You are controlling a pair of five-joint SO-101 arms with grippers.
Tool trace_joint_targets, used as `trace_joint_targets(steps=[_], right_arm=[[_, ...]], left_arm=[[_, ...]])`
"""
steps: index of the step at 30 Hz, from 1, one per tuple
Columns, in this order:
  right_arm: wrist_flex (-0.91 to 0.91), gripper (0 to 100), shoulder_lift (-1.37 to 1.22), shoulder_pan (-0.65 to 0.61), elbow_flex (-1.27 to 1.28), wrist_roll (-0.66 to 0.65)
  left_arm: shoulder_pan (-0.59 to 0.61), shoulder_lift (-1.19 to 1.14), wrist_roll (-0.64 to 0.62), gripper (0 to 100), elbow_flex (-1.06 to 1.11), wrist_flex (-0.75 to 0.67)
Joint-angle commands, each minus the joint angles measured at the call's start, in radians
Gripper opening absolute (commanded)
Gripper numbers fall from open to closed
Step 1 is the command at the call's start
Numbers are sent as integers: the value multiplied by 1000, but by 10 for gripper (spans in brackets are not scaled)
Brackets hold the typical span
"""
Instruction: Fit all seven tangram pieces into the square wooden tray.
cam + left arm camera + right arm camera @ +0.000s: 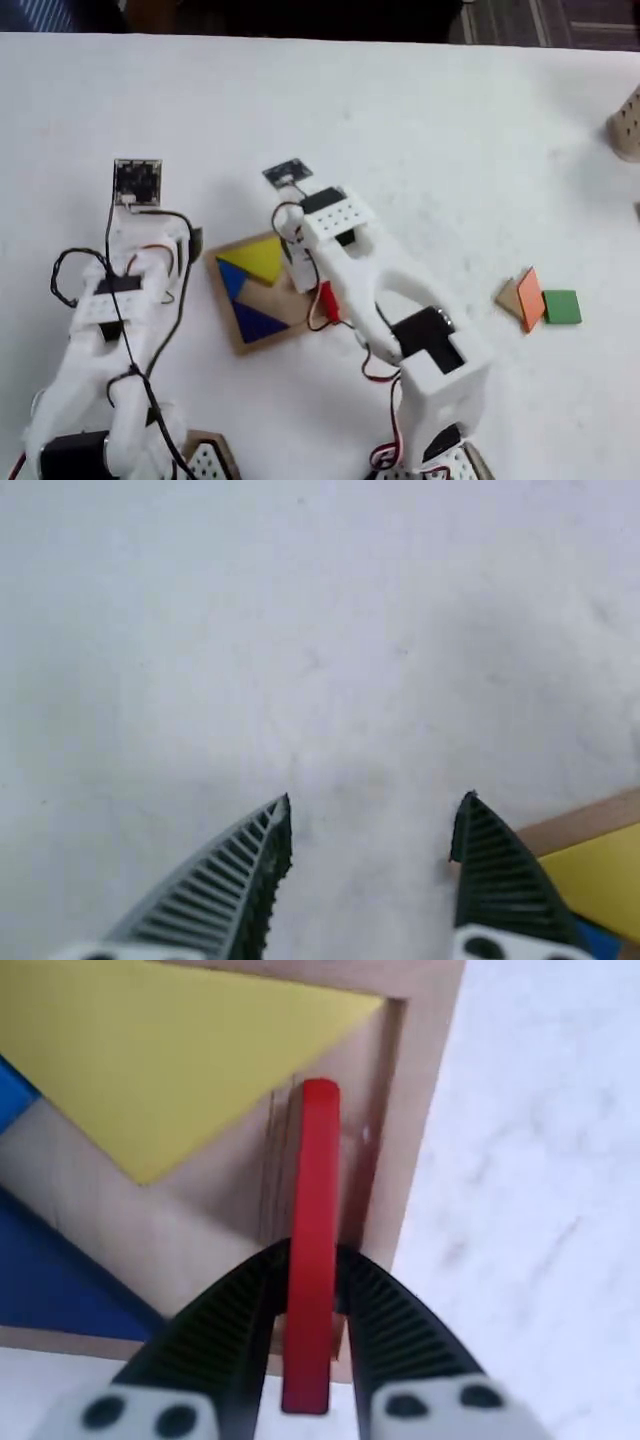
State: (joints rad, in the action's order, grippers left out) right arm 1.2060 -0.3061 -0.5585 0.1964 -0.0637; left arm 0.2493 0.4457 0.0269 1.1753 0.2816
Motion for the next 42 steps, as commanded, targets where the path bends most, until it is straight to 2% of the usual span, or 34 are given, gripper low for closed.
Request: trace_joint_targets(steps=[1, 7, 30, 42], right_arm=[[44, 72, -8, -12, -74, -44], [91, 217, -12, -13, -104, -57], [441, 222, -12, -50, -402, -86], [447, 200, -22, -73, -405, -91]], left_arm=[[12, 27, 3, 267, -6, 8], [12, 27, 3, 267, -6, 8], [12, 27, 3, 267, -6, 2], [8, 27, 3, 267, -6, 0]])
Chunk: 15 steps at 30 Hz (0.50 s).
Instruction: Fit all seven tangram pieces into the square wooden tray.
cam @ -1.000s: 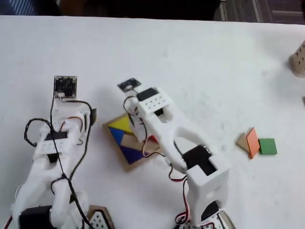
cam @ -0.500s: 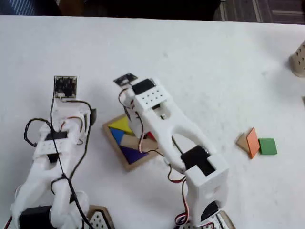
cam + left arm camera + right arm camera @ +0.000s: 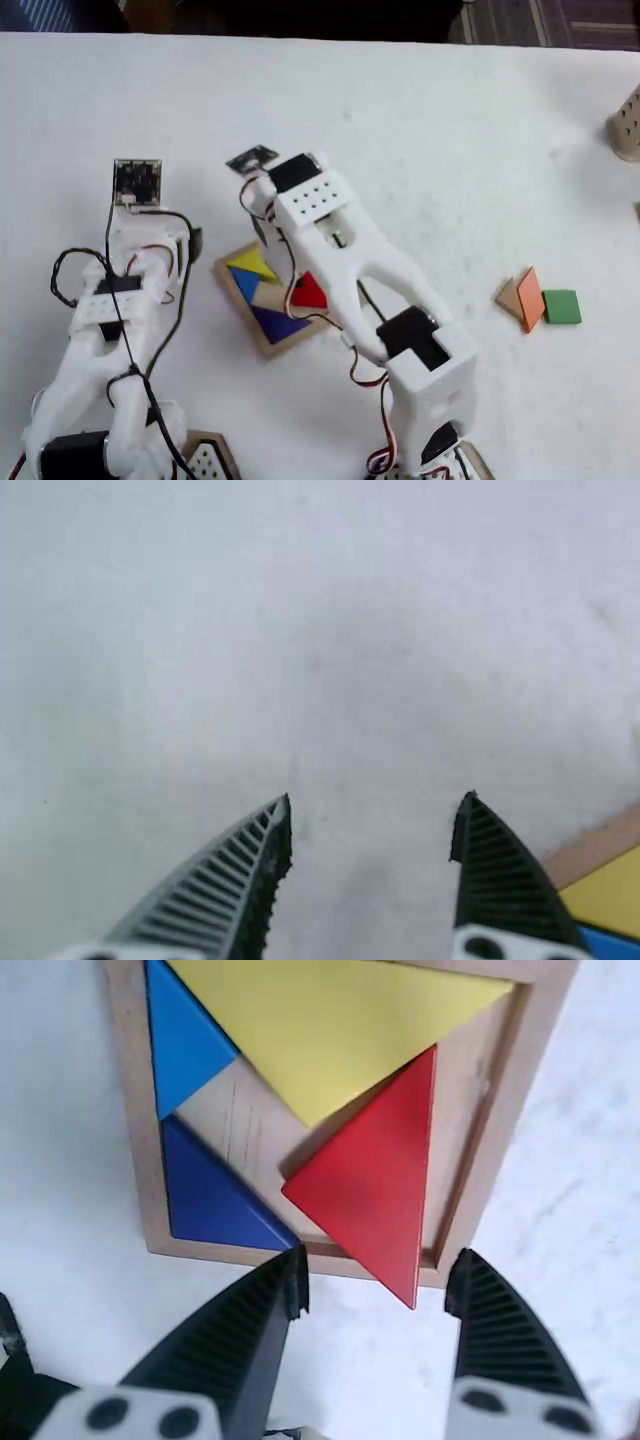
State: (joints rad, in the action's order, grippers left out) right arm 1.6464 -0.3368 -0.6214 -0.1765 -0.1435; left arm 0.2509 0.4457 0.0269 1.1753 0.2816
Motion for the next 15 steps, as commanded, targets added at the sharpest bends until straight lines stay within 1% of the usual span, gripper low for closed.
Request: trace_joint_targets(steps=[1, 5, 6, 8, 10, 13, 15], right_arm=[[-1, 175, 8, -12, -17, -11], [-47, 20, 18, -13, 40, -11], [-56, 14, 18, -13, 49, -11], [-76, 37, 18, -8, 83, -11], [-114, 19, 18, -12, 137, -11], [-194, 19, 19, -8, 227, -11], [-208, 19, 39, 5, 255, -5]], left_arm=[[7, 27, 3, 267, -6, 0], [8, 27, 3, 267, -6, 0], [8, 27, 3, 267, -6, 0], [8, 27, 3, 267, -6, 0], [8, 27, 3, 267, -6, 0], [10, 27, 3, 267, -6, 0], [10, 27, 3, 267, -6, 0]])
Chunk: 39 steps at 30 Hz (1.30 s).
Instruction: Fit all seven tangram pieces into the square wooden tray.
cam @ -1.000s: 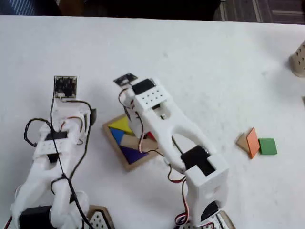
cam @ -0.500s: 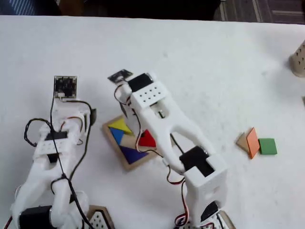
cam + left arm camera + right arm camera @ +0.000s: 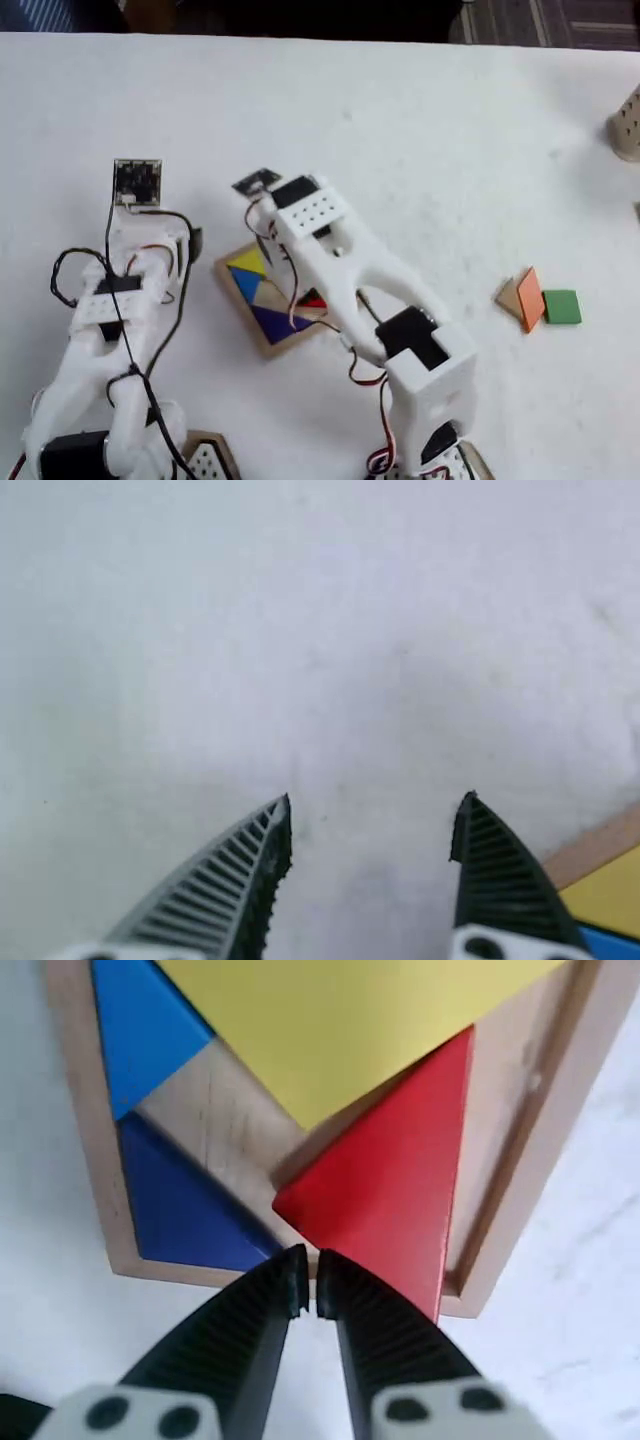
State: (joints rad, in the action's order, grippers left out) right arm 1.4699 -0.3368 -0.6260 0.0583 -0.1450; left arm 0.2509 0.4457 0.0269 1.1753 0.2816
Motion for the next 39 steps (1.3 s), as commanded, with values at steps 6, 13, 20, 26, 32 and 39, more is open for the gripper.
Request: trace_joint_targets(steps=[6, 13, 20, 26, 32, 39], right_arm=[[-125, 18, 251, 22, 180, -2], [-351, 18, 377, 91, 402, 5], [-354, 18, 334, 81, 400, 118], [-394, 18, 243, 12, 399, 118], [-412, 18, 143, 38, 313, 126], [-407, 18, 96, 88, 222, 126]], left_arm=[[12, 27, 3, 267, -6, 3], [12, 27, 3, 267, -6, 3], [12, 27, 3, 267, -6, 3], [12, 27, 3, 267, -6, 5], [12, 27, 3, 267, -6, 6], [12, 27, 3, 267, -6, 6]])
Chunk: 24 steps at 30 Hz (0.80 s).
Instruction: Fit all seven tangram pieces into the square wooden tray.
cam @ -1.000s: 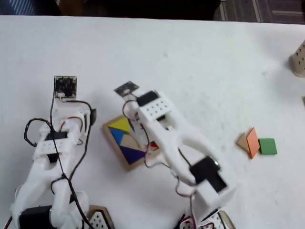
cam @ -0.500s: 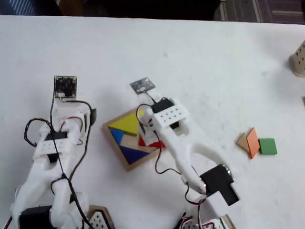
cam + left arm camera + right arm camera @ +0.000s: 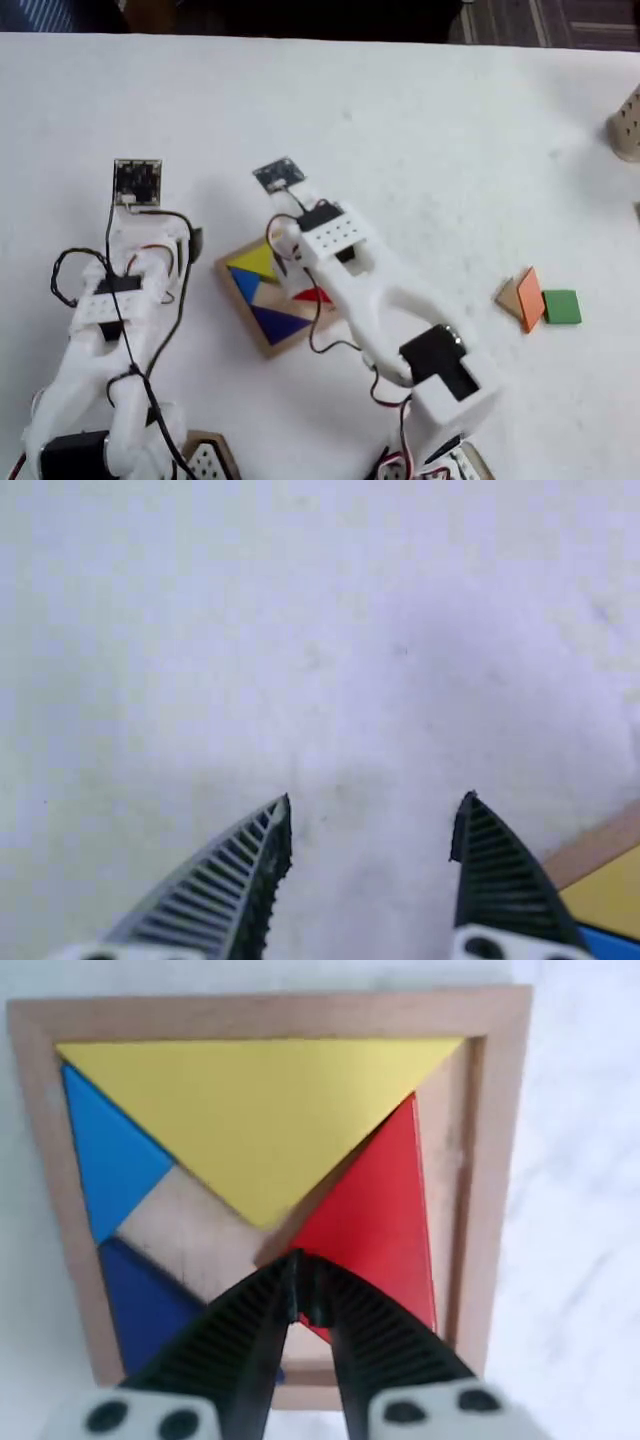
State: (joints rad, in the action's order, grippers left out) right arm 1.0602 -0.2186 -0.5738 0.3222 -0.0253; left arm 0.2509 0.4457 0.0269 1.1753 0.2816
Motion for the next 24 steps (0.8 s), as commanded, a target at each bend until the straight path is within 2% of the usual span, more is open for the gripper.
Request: trace_joint_targets(steps=[1, 4, 7, 13, 20, 24], right_arm=[[12, 18, -22, 48, -54, 6], [140, 18, 45, 84, -107, -2], [185, 18, 199, 113, -49, -2], [10, 18, 404, 122, 250, -2], [-24, 18, 407, 119, 279, 5], [-25, 18, 407, 182, 276, -2]], left_arm=[[12, 27, 3, 267, -6, 6], [12, 27, 3, 267, -6, 6], [12, 27, 3, 267, -6, 6], [12, 27, 3, 267, -6, 5], [12, 27, 3, 267, -6, 5], [12, 27, 3, 267, -6, 6]])
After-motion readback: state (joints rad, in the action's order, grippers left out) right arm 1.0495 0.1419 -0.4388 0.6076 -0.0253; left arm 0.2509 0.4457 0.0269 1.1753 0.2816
